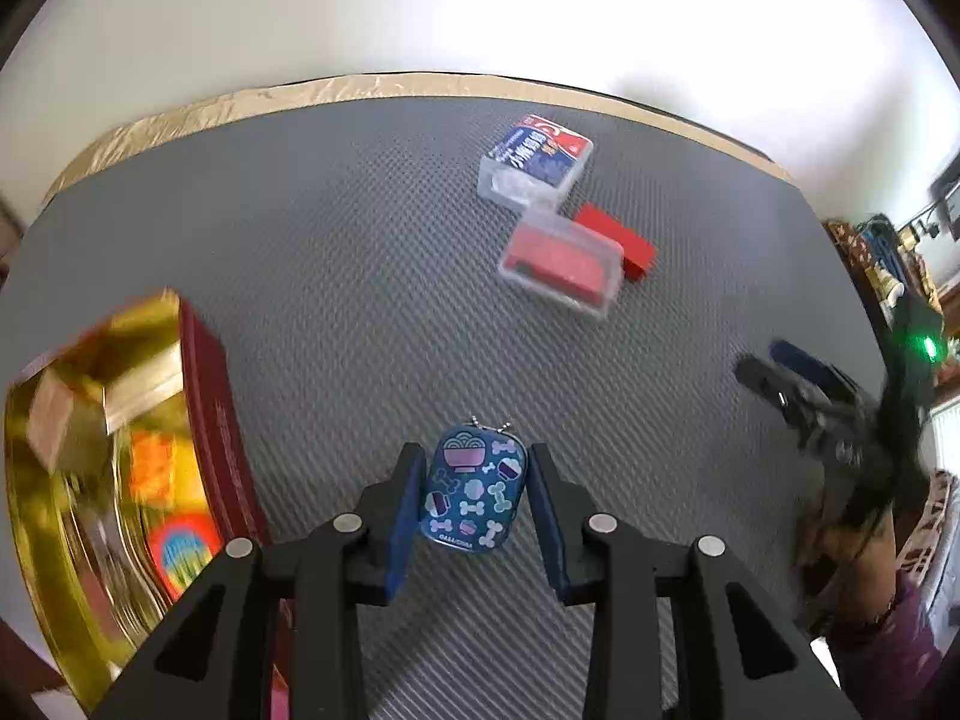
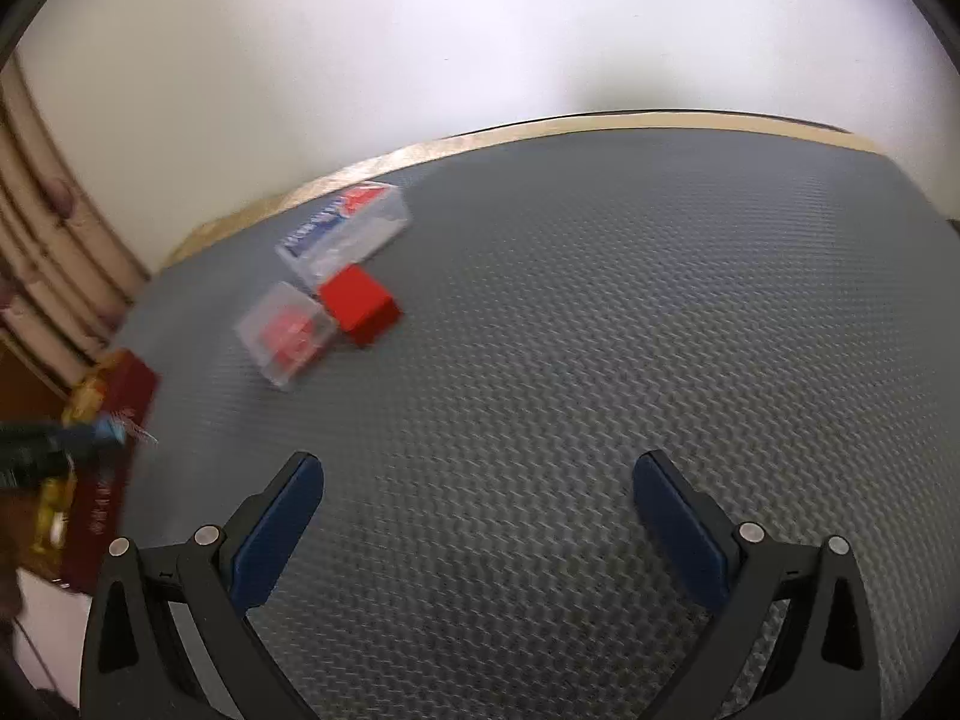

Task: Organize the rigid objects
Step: 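Grasp the clear plastic box with the right tool while the left holds the keychain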

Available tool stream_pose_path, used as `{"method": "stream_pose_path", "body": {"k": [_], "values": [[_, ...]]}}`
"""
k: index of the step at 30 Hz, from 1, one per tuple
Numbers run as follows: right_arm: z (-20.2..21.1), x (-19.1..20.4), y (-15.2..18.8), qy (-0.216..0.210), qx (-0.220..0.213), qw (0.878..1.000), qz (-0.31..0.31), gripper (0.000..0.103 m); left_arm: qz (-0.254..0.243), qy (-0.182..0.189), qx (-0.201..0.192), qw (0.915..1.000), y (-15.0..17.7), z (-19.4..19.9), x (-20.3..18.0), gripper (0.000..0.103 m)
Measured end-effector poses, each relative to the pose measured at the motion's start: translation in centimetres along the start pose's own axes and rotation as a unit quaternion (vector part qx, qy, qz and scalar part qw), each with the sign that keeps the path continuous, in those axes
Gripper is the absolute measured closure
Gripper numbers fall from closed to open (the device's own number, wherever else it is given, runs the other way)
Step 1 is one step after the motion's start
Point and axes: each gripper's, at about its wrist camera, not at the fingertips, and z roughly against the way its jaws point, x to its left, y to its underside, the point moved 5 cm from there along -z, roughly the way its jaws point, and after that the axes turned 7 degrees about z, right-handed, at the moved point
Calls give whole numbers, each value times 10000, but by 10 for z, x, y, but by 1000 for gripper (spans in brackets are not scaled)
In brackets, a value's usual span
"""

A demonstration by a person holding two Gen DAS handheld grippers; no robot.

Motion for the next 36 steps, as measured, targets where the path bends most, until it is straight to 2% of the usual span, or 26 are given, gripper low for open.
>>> {"method": "stream_pose_path", "body": {"k": [2, 6, 7, 9, 12, 14, 15, 24, 26, 28, 31, 34, 36], "values": [[-1, 6, -9, -53, 40, 9998, 188, 0, 70, -32, 20, 10000, 25, 9, -7, 68], [8, 43, -32, -365, -230, 9943, 974, 0, 286, 116, 230, 9993, 42, -2, -10, 68], [11, 61, -39, -543, -331, 9880, 1410, 0, 340, 174, 277, 9989, 46, -2, -9, 68], [4, 86, -47, -747, -215, 9765, 2010, 0, 415, 176, 271, 9986, 49, -2, -4, 68], [-14, 108, -61, -899, -13, 9639, 2505, 1, 479, 211, 305, 9982, 54, -3, -2, 68], [-27, 115, -67, -1006, 133, 9593, 2635, 4, 460, 202, 335, 9982, 57, -4, -3, 68], [-32, 117, -71, -1022, 182, 9576, 2688, 9, 432, 212, 342, 9983, 59, -4, -4, 68], [-64, 129, -89, -1154, 632, 9406, 3130, 13, 332, 410, 415, 9977, 50, -17, -12, 68], [-72, 131, -88, -1141, 761, 9362, 3237, 15, 348, 437, 447, 9974, 50, -20, -12, 68], [-77, 136, -87, -1274, 905, 9314, 3287, 21, 355, 468, 473, 9971, 49, -23, -12, 68], [-86, 141, -81, -1193, 1106, 9234, 3477, 22, 360, 444, 478, 9972, 46, -27, -12, 68], [-92, 144, -76, -1243, 1252, 9187, 3534, 32, 422, 481, 503, 9967, 47, -29, -9, 68], [-97, 146, -73, -1198, 1358, 9159, 3583, 34, 440, 465, 510, 9966, 49, -27, -6, 68]]}}
